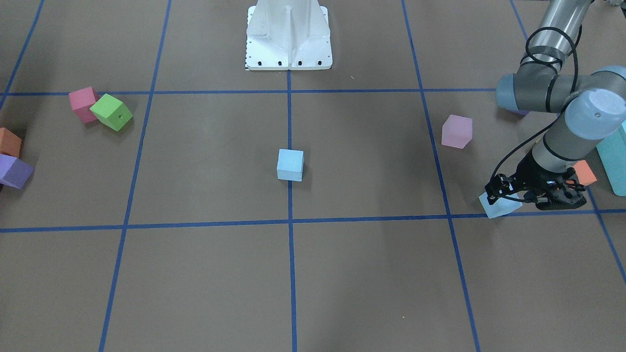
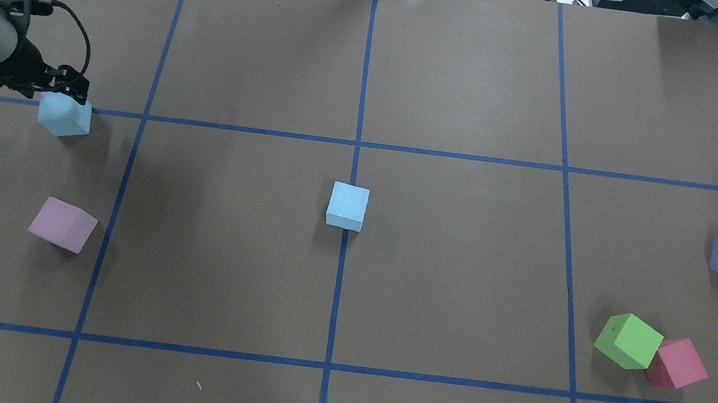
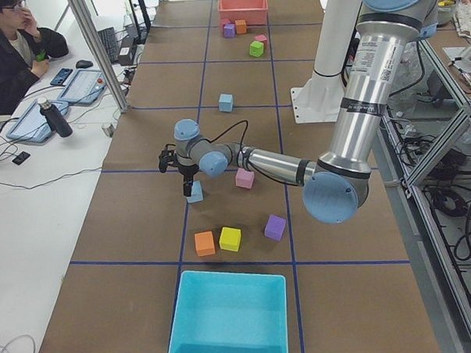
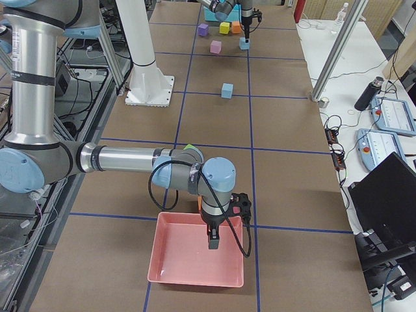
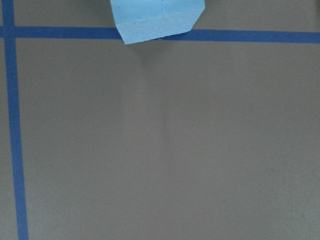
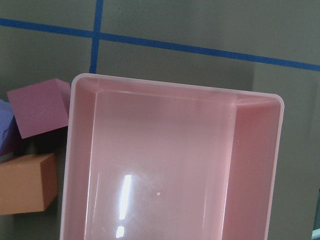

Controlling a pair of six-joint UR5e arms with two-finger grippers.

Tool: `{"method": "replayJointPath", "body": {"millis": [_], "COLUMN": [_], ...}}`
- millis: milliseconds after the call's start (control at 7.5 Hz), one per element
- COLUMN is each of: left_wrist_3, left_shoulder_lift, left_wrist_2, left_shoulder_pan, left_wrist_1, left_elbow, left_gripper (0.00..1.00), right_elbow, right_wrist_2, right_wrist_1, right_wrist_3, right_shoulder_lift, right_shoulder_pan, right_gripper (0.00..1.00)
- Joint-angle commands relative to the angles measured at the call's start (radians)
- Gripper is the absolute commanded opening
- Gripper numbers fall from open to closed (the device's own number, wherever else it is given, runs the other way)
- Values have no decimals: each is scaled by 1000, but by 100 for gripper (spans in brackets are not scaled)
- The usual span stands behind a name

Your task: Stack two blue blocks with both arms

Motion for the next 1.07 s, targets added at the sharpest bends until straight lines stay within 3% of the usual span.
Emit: {"method": "replayJointPath", "body": {"millis": [0, 267, 400, 533, 667, 800, 933], "left_wrist_3": [0, 1, 4, 3, 10, 11, 9], "left_shoulder_lift": [-2, -2, -3, -3, -3, -5, -3], "left_wrist_2": [0, 35, 40, 40, 40, 40, 29], "left_shoulder_pan": [28, 51, 59, 61, 62, 62, 62], "left_wrist_1": [-2, -2, -4, -4, -4, -7, -13], "left_elbow": [19, 41, 51, 51, 48, 36, -1], "left_gripper": [97, 97, 91, 72, 40, 16, 1], "right_elbow": [-2, -2, 0, 0, 0, 0, 0], "right_wrist_2": [2, 2, 2, 2, 2, 2, 2], "right_wrist_1": [-1, -1, -1, 1, 1, 1, -1], "right_wrist_3": [2, 2, 1, 2, 2, 2, 2], "right_shoulder_lift": [1, 1, 1, 1, 2, 4, 2], "right_shoulder_pan": [0, 0, 0, 0, 0, 0, 0], "right_gripper": [100, 100, 100, 100, 100, 100, 100]}}
